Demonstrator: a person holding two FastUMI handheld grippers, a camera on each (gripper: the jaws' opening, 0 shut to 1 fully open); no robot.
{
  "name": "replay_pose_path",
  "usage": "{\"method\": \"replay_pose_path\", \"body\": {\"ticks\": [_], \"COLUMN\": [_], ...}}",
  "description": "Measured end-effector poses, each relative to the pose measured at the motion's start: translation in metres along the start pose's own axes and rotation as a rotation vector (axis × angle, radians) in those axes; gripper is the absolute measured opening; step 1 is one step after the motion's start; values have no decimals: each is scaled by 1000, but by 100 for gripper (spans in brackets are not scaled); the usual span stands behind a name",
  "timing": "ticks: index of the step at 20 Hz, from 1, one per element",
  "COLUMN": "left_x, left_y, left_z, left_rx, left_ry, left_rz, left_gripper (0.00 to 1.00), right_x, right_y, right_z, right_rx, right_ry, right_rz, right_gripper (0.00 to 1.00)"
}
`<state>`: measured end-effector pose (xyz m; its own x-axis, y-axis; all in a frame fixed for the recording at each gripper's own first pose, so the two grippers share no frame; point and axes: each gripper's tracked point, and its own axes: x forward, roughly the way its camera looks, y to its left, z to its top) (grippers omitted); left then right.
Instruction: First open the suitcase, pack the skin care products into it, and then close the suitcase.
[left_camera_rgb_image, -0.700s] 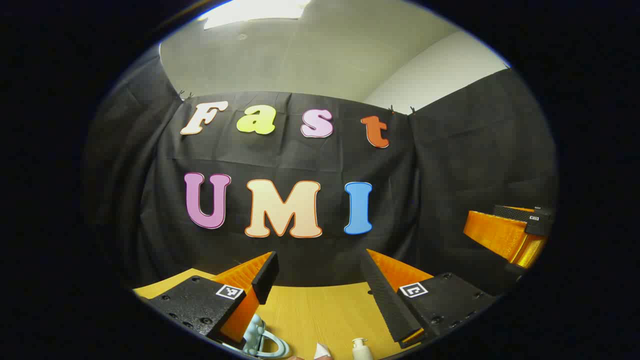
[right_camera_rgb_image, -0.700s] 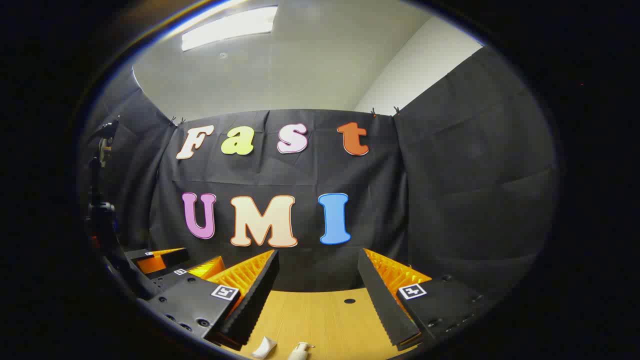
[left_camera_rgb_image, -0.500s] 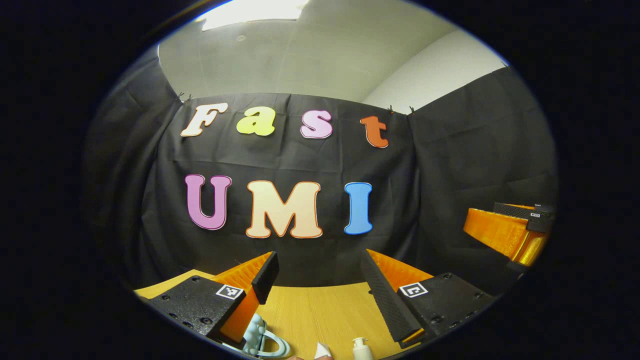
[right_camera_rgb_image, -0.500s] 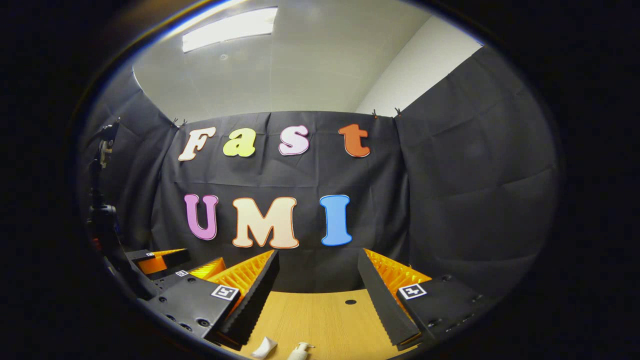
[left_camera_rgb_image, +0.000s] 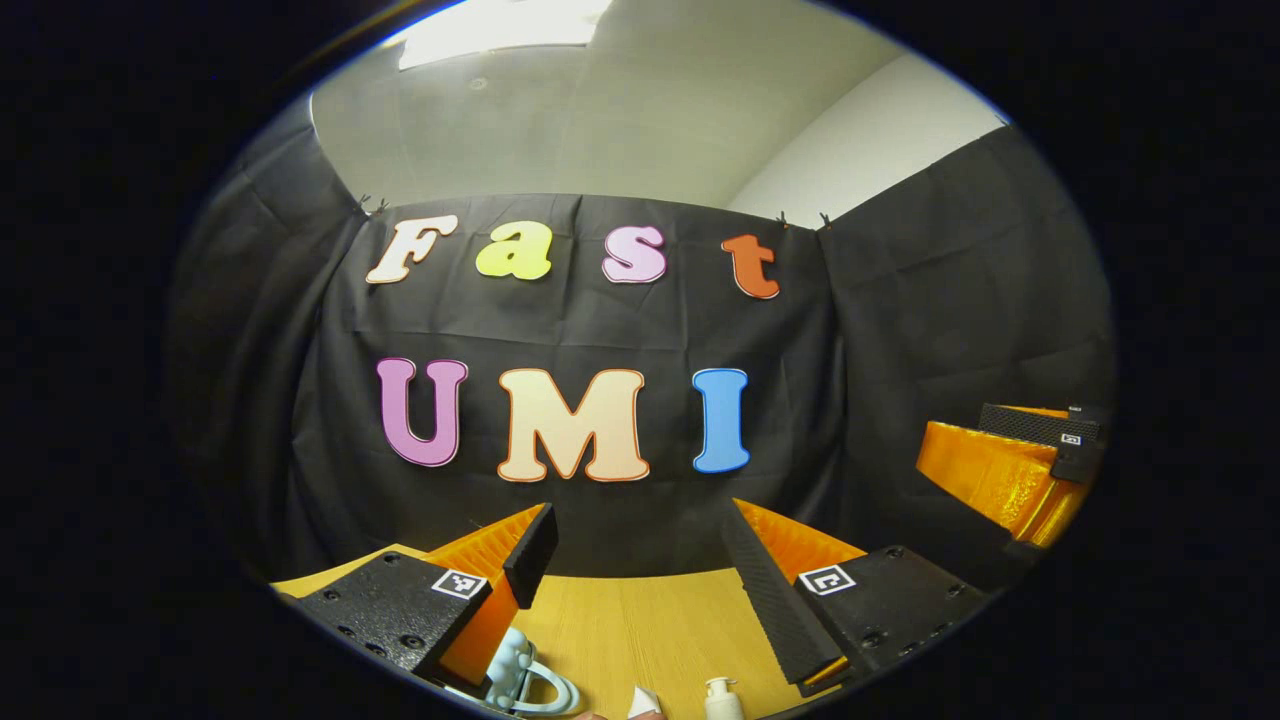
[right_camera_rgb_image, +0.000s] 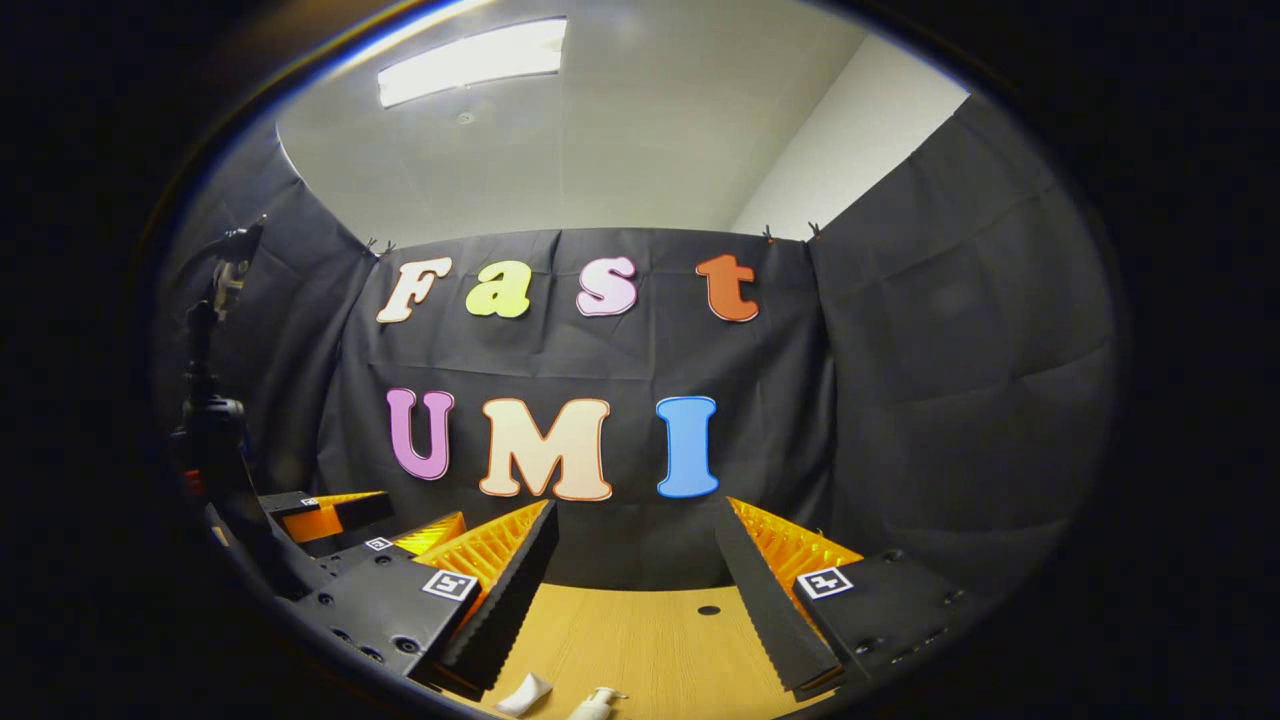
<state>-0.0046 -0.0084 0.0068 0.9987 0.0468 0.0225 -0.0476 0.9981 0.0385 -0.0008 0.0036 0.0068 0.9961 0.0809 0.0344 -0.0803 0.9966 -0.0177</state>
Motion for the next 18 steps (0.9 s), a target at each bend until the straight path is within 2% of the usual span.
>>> {"method": "replay_pose_path", "body": {"ticks": [3, 6, 9, 13, 18], "left_x": [0, -3, -12, -28, -29], "left_y": [-1, -5, 4, 20, 45], "left_z": [-1, -22, -60, -118, -205], "left_rx": [10, 36, 80, 62, 63], "left_ry": [-7, 41, 140, 272, 472], "left_rz": [31, 50, 102, 133, 118], "left_gripper": [99, 97, 97, 95, 96], "right_x": [5, 10, 17, 29, 48], "right_y": [2, 0, -1, 7, 18], "right_z": [-5, -19, -42, -81, -110], "right_rx": [17, 37, 48, 81, 73], "right_ry": [4, 23, 52, 155, 238], "right_rz": [40, 93, 147, 177, 147], "right_gripper": [99, 99, 100, 99, 100]}}
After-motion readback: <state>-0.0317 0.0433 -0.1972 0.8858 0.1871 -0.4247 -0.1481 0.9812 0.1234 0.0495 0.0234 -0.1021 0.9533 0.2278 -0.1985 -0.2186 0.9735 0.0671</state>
